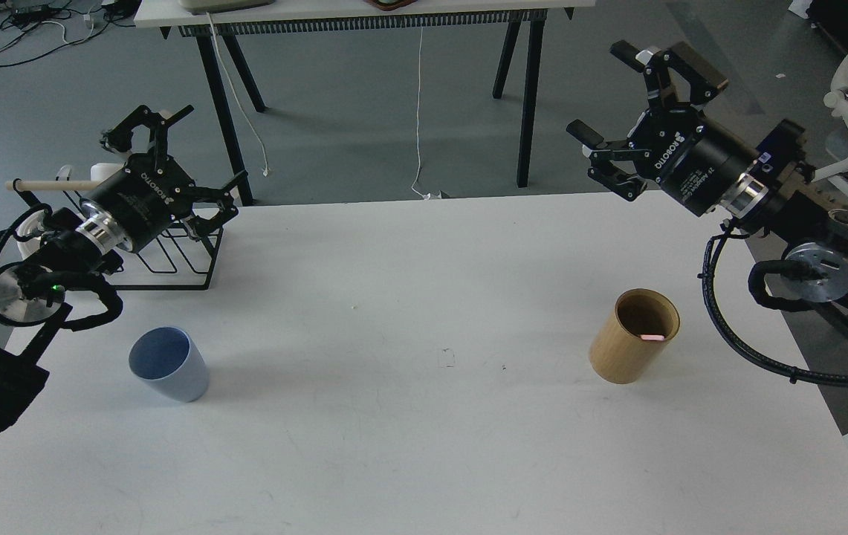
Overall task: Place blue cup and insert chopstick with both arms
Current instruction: 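Raise the left gripper up and away from the wire rack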
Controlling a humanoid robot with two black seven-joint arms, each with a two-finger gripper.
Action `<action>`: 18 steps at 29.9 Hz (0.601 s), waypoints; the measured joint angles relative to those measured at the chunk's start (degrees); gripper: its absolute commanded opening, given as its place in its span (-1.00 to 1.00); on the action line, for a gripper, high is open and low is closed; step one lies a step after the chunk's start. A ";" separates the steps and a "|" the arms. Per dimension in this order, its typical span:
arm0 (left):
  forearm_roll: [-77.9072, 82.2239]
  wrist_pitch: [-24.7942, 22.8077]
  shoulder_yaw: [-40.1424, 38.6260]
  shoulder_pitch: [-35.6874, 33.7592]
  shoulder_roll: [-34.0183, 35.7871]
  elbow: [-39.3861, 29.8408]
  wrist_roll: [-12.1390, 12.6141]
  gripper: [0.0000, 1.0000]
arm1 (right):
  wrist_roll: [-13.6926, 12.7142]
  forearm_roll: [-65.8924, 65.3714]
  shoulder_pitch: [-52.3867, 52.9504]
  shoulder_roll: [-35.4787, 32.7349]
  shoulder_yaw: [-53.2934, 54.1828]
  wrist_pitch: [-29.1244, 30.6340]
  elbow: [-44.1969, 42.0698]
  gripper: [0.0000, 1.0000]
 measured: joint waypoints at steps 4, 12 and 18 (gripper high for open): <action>0.01 0.00 0.06 0.10 -0.05 -0.04 0.00 1.00 | -0.01 -1.10 0.19 0.00 -0.01 0.00 0.11 0.99; -1.36 0.00 -0.71 -0.31 -0.46 2.37 -0.07 1.00 | -0.01 -1.40 -0.13 -0.12 -0.07 0.00 -0.05 0.99; -2.34 0.00 -2.86 -0.81 -1.62 3.36 -0.12 1.00 | -0.01 -1.47 -0.26 -0.19 -0.09 0.00 -0.06 0.99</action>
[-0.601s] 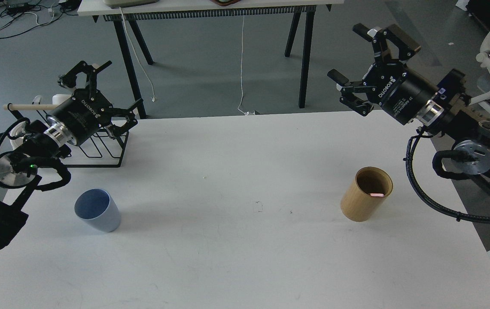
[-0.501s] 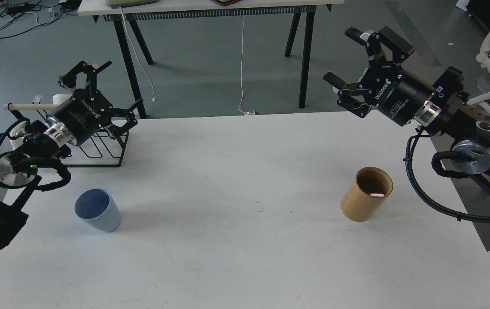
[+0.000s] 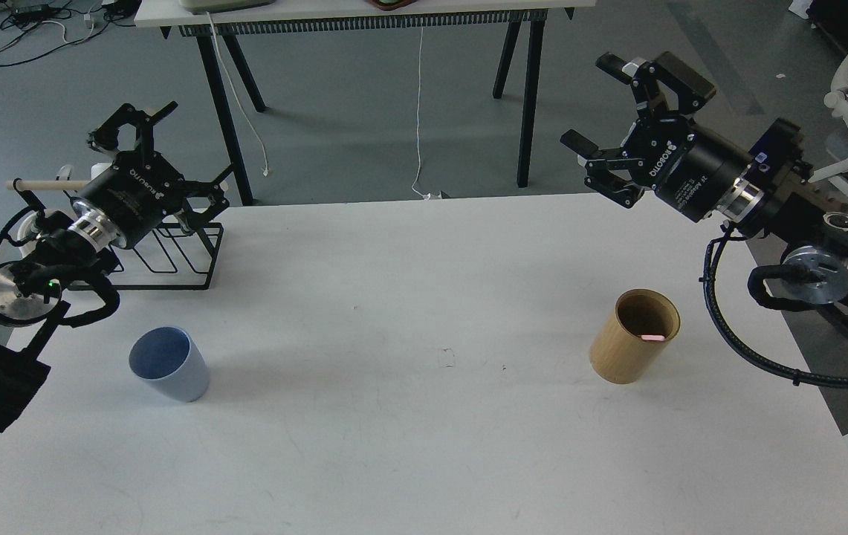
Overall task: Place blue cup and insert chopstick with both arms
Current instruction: 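Raise the left gripper up and away from the wire rack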
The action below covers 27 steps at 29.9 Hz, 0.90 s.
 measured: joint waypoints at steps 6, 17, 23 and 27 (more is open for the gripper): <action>0.16 0.00 -5.43 0.19 1.62 0.86 -3.10 1.00 | 0.00 0.04 0.00 -0.60 0.19 0.00 0.01 0.99; -0.30 0.00 -8.61 -0.51 0.91 1.00 -19.90 1.00 | 0.09 0.09 0.01 -0.95 0.39 0.00 0.07 0.99; -0.21 0.00 -7.03 -0.18 2.87 -4.16 -16.73 1.00 | 0.09 0.09 0.01 -1.01 0.39 0.00 -0.11 0.99; 1.94 0.00 -0.50 0.02 7.48 -10.71 -11.86 1.00 | 0.09 0.09 0.01 -0.69 0.30 0.00 -0.16 0.99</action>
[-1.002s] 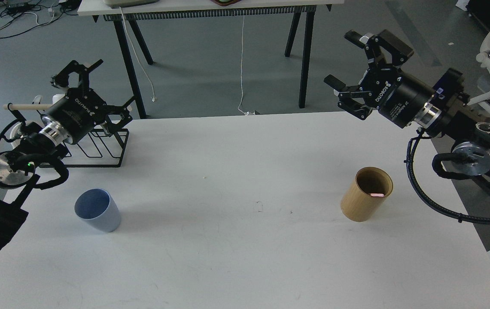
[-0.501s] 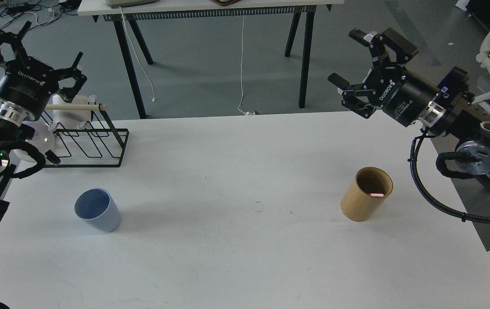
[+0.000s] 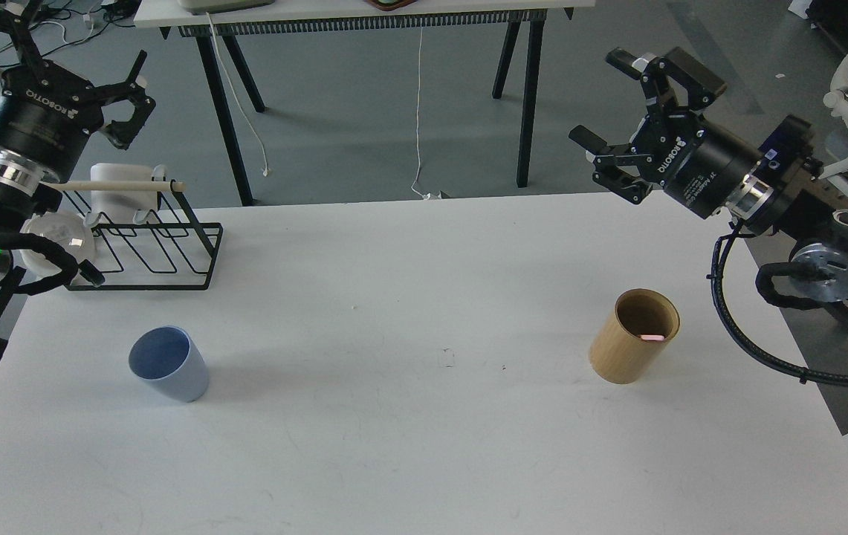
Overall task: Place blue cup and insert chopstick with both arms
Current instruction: 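Raise the left gripper up and away from the wire rack, then lower the left gripper and grasp the light blue cup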
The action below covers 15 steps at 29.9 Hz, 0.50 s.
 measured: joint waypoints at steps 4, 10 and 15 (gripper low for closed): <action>8.85 0.00 6.99 -0.51 7.10 -8.83 0.74 1.00 | 0.05 0.00 -0.01 -0.04 0.01 0.00 -0.09 0.99; 21.21 6.85 13.48 -0.95 19.81 -23.16 -0.07 0.88 | 0.10 -0.07 -0.78 -0.35 0.09 0.00 -0.49 0.99; 21.92 12.34 13.78 -0.89 31.07 -30.82 -8.03 0.80 | 0.12 -0.09 -1.57 -0.37 0.09 0.00 -0.91 0.99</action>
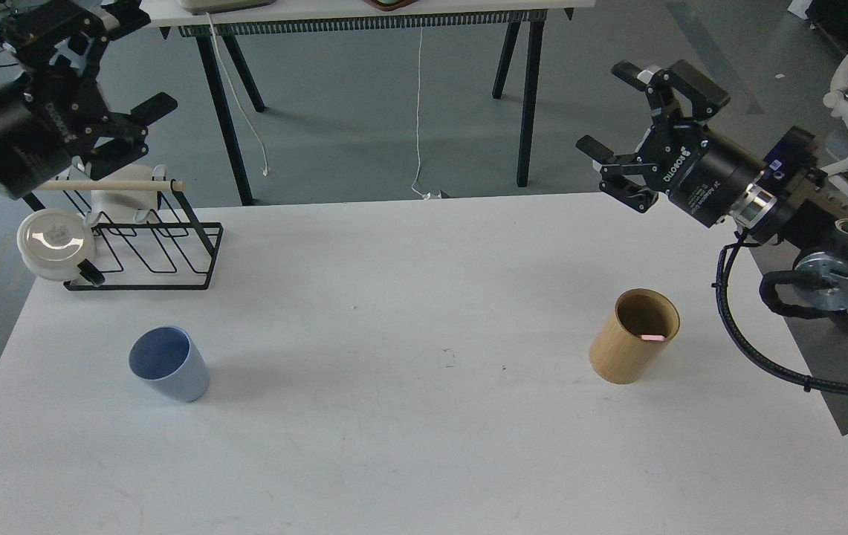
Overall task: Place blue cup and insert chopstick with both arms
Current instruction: 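Lower the left gripper and grasp the light blue cup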
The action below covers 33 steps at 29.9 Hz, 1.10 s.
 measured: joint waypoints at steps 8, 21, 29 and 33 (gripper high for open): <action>12.26 -1.22 3.87 0.31 6.15 -1.99 -17.70 0.91 | 0.06 0.06 -0.21 0.06 0.28 0.00 -0.09 0.99; 65.89 12.82 23.25 0.47 4.67 -0.35 -18.48 0.95 | 0.06 0.10 -0.64 -0.44 0.09 0.00 -0.16 0.99; 72.97 13.62 27.29 1.33 1.50 12.28 -18.48 0.86 | 0.06 0.10 -0.75 -0.13 -0.04 0.00 -0.17 0.99; 73.73 13.63 27.63 1.49 -2.07 18.90 -18.48 0.83 | 0.06 0.10 -1.12 -0.15 -0.09 0.00 -0.10 0.99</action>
